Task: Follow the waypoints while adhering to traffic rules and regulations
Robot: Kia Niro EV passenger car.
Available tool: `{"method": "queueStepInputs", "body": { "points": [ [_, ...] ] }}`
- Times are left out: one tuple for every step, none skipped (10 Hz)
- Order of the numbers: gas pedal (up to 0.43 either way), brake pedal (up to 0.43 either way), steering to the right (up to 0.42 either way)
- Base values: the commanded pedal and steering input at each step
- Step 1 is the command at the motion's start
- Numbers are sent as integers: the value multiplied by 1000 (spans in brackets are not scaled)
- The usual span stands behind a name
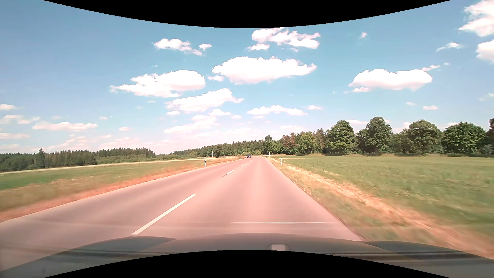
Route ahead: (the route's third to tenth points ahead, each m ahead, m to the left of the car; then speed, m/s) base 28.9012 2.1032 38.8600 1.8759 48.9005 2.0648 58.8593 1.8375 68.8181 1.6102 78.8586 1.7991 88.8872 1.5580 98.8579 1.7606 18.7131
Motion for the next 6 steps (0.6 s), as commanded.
{"method": "queueStepInputs", "body": {
  "points": [
    [150,0,0],
    [150,0,0],
    [150,0,0],
    [150,0,0],
    [150,0,0],
    [157,0,0]
  ]
}}
